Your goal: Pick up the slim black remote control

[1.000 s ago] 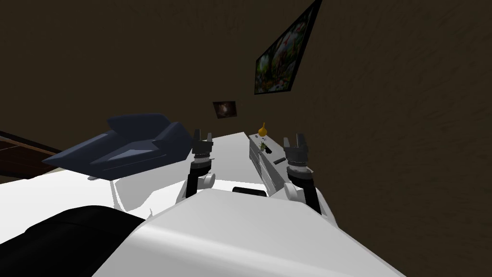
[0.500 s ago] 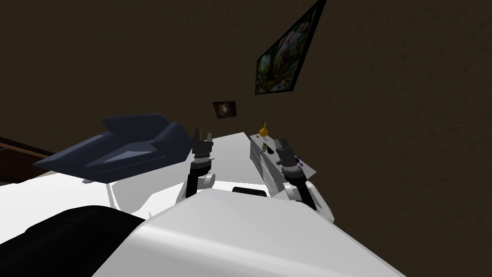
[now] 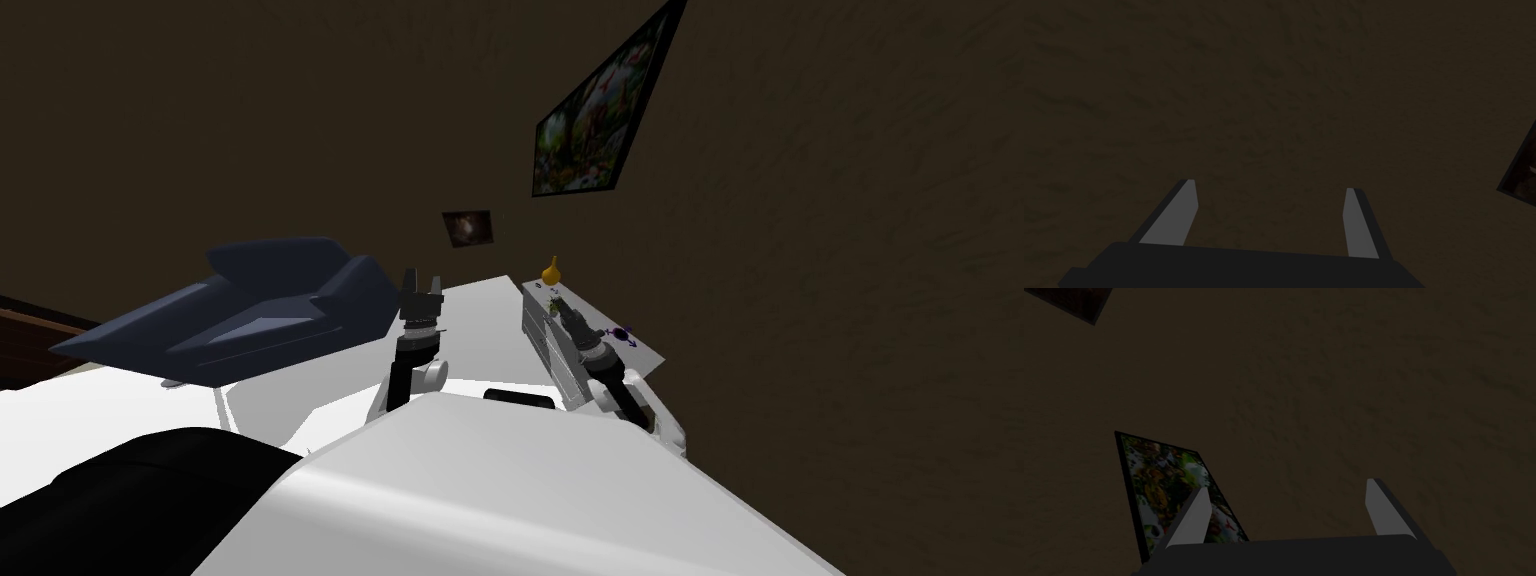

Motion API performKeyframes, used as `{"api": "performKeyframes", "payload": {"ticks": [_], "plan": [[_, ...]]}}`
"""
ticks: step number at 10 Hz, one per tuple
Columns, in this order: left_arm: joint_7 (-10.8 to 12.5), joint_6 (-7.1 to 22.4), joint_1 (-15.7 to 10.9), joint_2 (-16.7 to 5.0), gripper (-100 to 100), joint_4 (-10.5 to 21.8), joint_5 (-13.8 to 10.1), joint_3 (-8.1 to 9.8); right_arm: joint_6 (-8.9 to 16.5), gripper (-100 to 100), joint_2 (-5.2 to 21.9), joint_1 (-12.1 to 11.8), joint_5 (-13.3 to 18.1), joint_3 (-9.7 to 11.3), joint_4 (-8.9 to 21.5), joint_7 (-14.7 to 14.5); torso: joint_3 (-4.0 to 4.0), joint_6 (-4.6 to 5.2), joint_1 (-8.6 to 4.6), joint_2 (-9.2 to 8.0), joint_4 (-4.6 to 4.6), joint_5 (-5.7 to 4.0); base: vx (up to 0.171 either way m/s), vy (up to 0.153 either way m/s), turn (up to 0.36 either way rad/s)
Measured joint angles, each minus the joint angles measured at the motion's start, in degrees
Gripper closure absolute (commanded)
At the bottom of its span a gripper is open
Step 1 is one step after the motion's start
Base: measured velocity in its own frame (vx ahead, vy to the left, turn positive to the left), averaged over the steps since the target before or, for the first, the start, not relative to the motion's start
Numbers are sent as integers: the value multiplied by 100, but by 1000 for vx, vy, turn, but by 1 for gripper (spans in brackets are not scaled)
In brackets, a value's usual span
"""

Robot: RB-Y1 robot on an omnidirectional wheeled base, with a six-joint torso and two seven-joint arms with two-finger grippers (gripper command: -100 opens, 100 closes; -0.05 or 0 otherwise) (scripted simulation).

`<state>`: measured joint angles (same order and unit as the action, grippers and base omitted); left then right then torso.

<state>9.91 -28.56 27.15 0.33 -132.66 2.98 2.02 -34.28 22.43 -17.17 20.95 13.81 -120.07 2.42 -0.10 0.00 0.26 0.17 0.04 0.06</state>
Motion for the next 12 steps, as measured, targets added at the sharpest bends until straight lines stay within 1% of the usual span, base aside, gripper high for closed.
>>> {"api": "performKeyframes", "payload": {"ticks": [2, 3, 4, 5, 6, 7, 8, 9, 10, 11, 12], "plan": [[0, 0, 0, 0, 0, 0, 0, 0, -40, -100, 292, 45, 313, 120, 39, -94, 3, 1, -2, -6, -1, 0, 21, 58, -11], [0, 0, 0, 0, 0, 0, 0, 0, -64, -100, 394, 60, 429, 155, 65, -129, 4, 1, -8, -8, -2, -1, 31, 41, -11], [0, 0, 0, 0, 0, 0, 0, 0, -69, -100, 574, 137, 592, 225, 122, -167, 2, 0, -11, -4, -1, -2, 29, 35, -3], [0, 0, 0, 0, 0, 0, 0, 0, -77, -100, 643, 185, 720, 284, 182, -210, 2, 1, -13, -4, -1, -3, 42, 50, -6], [0, 0, 0, 0, 0, 0, 0, 0, -65, -100, 834, 227, 894, 359, 195, -248, 0, 1, -10, 0, 0, -2, 34, 43, -7], [0, 0, 0, 0, 0, 0, 0, 0, -105, -100, 918, 271, 1002, 383, 283, -283, 1, 1, -12, -2, 0, -2, 37, 47, -3], [0, 0, 0, 0, 0, 0, 0, 0, -235, -100, 1058, 330, 1144, 427, 488, -371, 0, 1, -11, 0, 0, -2, 31, 37, -4], [0, 0, 0, 0, 0, 0, 0, 0, -261, -100, 1148, 344, 1281, 478, 504, -420, 2, 1, -13, -3, -1, -2, 41, 46, 0], [0, 0, 0, 0, 0, 0, 0, 0, -240, -100, 1294, 455, 1464, 589, 607, -467, 0, 0, -11, 1, 0, -2, 38, 37, 1], [0, 0, 0, 0, 0, 0, 0, 0, -261, -100, 1358, 470, 1610, 643, 678, -529, 0, 1, -14, -1, 0, -2, 54, 32, 2], [0, 0, 0, 0, 0, 0, 0, 0, -278, -100, 1523, 500, 1791, 709, 729, -584, -2, 1, -16, 4, 1, -3, 45, 30, 2]]}}
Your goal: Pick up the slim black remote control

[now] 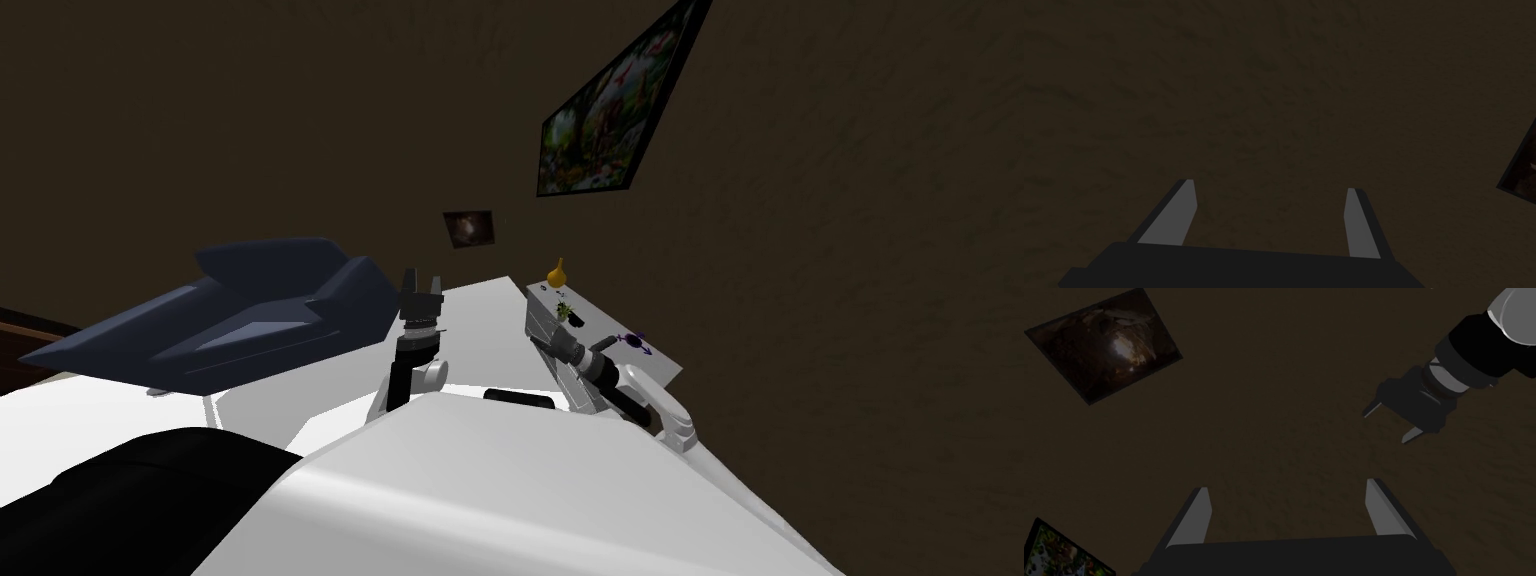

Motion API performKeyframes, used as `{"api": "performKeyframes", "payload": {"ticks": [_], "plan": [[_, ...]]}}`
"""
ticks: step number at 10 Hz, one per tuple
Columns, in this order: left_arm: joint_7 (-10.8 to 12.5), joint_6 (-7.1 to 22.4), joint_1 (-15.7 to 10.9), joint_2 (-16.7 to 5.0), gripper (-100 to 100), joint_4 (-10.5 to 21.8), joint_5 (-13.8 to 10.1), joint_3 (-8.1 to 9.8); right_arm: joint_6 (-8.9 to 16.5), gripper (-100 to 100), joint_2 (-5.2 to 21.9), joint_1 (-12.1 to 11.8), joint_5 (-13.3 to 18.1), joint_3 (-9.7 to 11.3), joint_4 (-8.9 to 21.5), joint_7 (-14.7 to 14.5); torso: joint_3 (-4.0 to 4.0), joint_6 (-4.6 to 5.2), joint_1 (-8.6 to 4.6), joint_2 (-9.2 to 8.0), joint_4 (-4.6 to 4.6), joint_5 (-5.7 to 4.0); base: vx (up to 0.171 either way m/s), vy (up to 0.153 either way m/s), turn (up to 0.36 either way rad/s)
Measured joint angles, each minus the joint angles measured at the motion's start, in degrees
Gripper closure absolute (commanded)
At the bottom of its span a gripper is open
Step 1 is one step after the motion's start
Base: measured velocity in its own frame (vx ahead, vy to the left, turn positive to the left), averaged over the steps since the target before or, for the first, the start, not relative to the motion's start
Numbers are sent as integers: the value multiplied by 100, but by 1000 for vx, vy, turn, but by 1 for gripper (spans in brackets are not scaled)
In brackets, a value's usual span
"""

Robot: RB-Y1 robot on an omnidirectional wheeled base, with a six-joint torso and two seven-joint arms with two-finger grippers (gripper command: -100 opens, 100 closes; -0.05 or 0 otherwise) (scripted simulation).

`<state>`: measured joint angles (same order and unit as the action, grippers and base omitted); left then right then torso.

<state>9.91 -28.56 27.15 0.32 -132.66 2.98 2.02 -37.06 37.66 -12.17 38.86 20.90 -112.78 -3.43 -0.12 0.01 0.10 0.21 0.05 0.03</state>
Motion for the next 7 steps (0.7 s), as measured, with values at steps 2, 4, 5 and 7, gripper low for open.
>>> {"api": "performKeyframes", "payload": {"ticks": [2, 4, 5, 7], "plan": [[0, 0, 0, 0, 0, 0, 0, 0, -85, -100, 307, 22, 281, 51, 129, -97, 0, 0, 0, -1, 0, 0, 46, 39, 5], [0, 0, 0, 0, 0, 0, 0, 0, -190, -100, 586, 86, 557, 114, 330, -220, -2, 0, 2, 4, 1, 1, 57, 35, 7], [0, 0, 0, 0, 0, 0, 0, 0, -195, -100, 659, 99, 729, 174, 369, -269, -1, 0, -1, 0, 1, -1, 55, 30, 19], [0, 0, 0, 0, 0, 0, 0, 0, -217, -100, 875, 215, 1062, 300, 594, -371, -1, 1, -4, 0, 1, -1, 54, 27, 9]]}}
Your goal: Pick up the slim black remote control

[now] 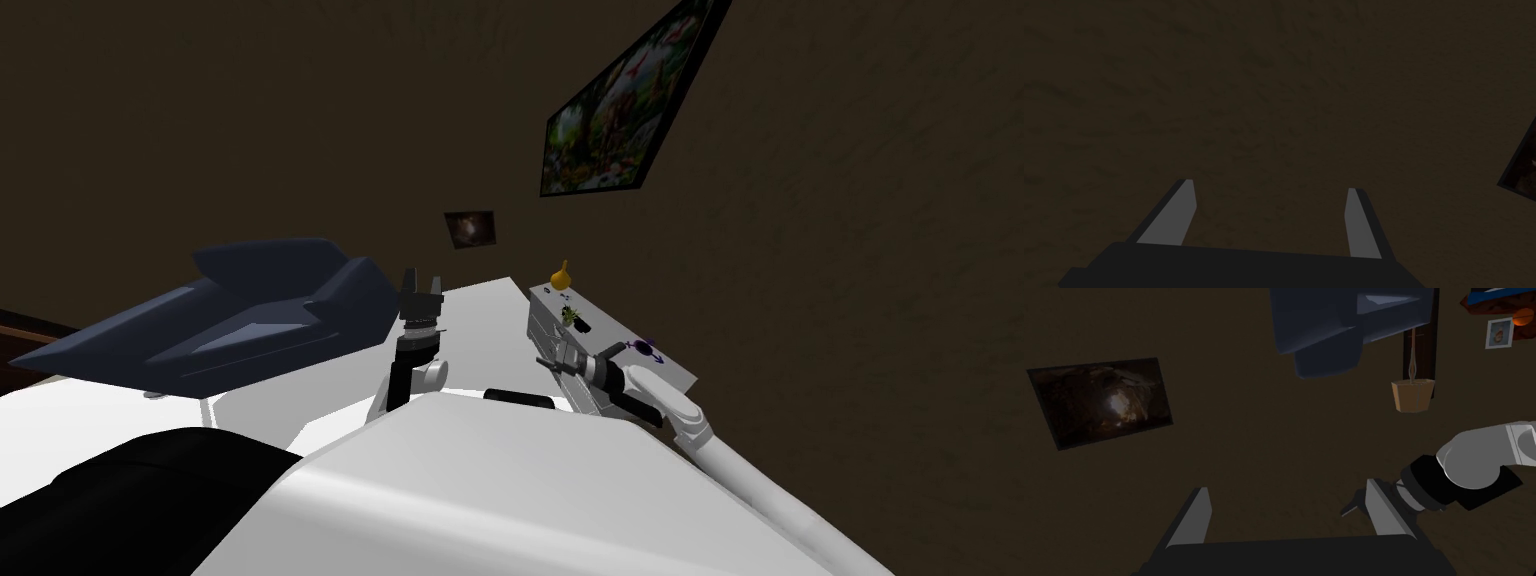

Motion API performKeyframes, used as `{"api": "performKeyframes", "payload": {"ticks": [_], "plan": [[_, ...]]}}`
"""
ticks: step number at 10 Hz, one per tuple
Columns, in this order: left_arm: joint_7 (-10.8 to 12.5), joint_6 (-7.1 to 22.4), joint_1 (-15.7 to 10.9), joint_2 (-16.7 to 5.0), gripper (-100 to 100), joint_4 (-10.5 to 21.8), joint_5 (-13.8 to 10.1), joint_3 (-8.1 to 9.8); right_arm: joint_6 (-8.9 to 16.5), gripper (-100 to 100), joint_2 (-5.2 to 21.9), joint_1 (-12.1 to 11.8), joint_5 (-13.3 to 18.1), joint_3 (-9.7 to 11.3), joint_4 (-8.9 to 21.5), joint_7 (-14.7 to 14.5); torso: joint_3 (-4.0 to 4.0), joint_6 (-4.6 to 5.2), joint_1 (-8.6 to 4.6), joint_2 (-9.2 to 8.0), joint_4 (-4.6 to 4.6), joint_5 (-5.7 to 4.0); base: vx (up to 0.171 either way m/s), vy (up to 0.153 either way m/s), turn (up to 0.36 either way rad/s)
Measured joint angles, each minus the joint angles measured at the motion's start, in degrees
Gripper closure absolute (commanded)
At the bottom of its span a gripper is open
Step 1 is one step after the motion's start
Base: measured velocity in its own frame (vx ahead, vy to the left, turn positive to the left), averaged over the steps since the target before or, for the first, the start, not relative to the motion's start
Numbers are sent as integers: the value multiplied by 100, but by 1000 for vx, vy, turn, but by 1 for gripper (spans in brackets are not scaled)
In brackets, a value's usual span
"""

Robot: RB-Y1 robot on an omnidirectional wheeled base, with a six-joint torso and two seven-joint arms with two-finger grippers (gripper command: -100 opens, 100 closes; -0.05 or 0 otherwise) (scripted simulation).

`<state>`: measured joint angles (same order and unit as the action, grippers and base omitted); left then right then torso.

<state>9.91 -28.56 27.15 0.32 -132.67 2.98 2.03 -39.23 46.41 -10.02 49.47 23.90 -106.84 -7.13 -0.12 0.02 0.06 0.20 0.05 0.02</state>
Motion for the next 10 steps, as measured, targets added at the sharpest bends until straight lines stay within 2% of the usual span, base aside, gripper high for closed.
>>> {"api": "performKeyframes", "payload": {"ticks": [1, 2, 4, 5, 10], "plan": [[0, 0, 0, 0, 0, 0, 0, 0, 29, -100, 206, 13, 198, 78, -14, -19, -1, -1, 2, 2, 0, 1, 53, 15, 10], [0, 0, 0, 0, 0, 0, 0, 0, 31, -100, 280, -15, 367, 112, 28, -75, 0, 0, -3, 0, 0, -1, 64, 21, 28], [0, 0, 0, 0, 0, 0, 0, 0, -114, -100, 493, 28, 665, 154, 310, -271, -2, 0, -3, 4, 1, -1, 72, 17, 18], [0, 0, 0, 0, 0, 0, 0, 0, -85, -100, 689, 8, 853, 215, 302, -298, -5, -1, -3, 9, 1, 0, 60, 13, 9], [0, 0, 0, 0, 0, 0, 0, 0, -153, -100, 1217, 38, 1668, 370, 670, -562, 0, -1, -7, 1, 0, -2, 59, 8, 22]]}}
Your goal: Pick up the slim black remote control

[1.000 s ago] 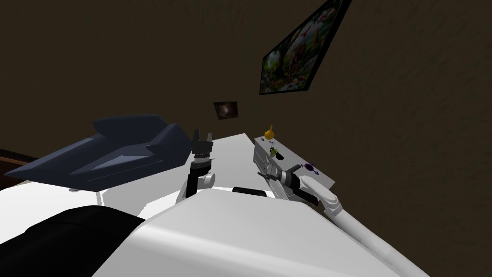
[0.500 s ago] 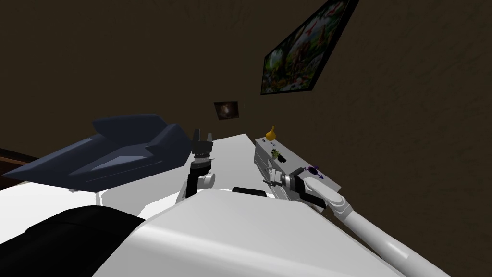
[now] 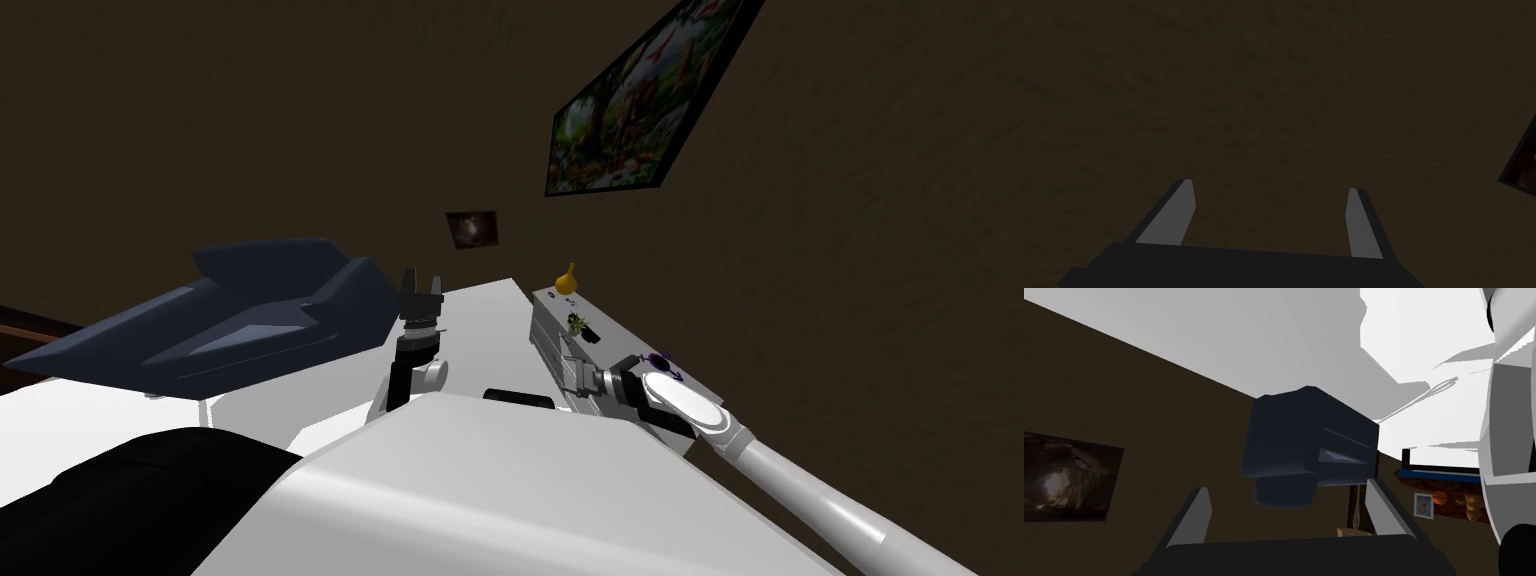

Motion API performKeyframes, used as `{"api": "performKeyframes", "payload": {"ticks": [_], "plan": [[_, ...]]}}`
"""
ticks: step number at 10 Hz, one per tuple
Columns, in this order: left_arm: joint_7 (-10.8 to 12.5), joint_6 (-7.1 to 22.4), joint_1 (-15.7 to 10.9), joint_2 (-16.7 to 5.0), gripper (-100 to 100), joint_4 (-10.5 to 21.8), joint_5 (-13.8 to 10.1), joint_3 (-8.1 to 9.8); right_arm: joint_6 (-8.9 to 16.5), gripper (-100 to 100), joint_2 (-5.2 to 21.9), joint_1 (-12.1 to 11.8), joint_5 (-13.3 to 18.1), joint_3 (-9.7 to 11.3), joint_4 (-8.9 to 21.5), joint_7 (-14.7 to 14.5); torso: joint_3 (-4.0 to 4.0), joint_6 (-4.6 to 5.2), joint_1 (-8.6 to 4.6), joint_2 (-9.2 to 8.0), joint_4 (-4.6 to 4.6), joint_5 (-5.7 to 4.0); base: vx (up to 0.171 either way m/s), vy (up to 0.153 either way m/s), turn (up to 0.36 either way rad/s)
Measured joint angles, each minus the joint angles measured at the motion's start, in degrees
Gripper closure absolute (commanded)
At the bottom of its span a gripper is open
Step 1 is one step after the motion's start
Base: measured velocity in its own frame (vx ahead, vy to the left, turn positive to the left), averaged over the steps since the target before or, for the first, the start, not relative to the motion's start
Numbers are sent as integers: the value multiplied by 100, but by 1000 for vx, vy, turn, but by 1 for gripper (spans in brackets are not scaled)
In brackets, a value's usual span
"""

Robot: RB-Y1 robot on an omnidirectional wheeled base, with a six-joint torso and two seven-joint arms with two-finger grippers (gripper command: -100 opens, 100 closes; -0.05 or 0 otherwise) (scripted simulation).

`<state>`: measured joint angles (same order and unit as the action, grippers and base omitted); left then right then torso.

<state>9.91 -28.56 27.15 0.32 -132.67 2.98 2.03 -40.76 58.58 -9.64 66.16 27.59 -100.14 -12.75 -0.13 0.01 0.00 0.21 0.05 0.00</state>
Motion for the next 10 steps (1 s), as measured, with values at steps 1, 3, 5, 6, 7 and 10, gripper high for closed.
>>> {"api": "performKeyframes", "payload": {"ticks": [1, 3, 5, 6, 7, 10], "plan": [[0, 0, 0, 0, 0, 0, 0, 0, -69, -100, 137, 43, 143, 18, 158, -77, -2, 0, -1, 3, 1, 0, 60, 4, 18], [0, 0, 0, 0, 0, 0, 0, 0, -78, -100, 339, 54, 498, 108, 268, -148, -2, 0, -3, 4, 1, 0, 64, -3, 26], [0, 0, 0, 0, 0, 0, 0, 0, -134, -100, 421, 54, 803, 160, 598, -386, -3, 0, -1, 5, 1, 0, 65, 11, 24], [0, 0, 0, 0, 0, 0, 0, 0, -158, -100, 476, 55, 945, 186, 657, -463, -1, 0, 2, 2, 1, 0, 64, -7, 32], [0, 0, 0, 0, 0, 0, 0, 0, -184, -100, 578, 49, 1080, 207, 792, -558, -2, 0, -5, 3, 1, 0, 62, -16, 21], [0, 0, 0, 0, 0, 0, 0, 0, -116, -100, 917, -81, 1543, 265, 739, -553, -2, 1, -2, 2, 1, -1, 70, -2, 33]]}}
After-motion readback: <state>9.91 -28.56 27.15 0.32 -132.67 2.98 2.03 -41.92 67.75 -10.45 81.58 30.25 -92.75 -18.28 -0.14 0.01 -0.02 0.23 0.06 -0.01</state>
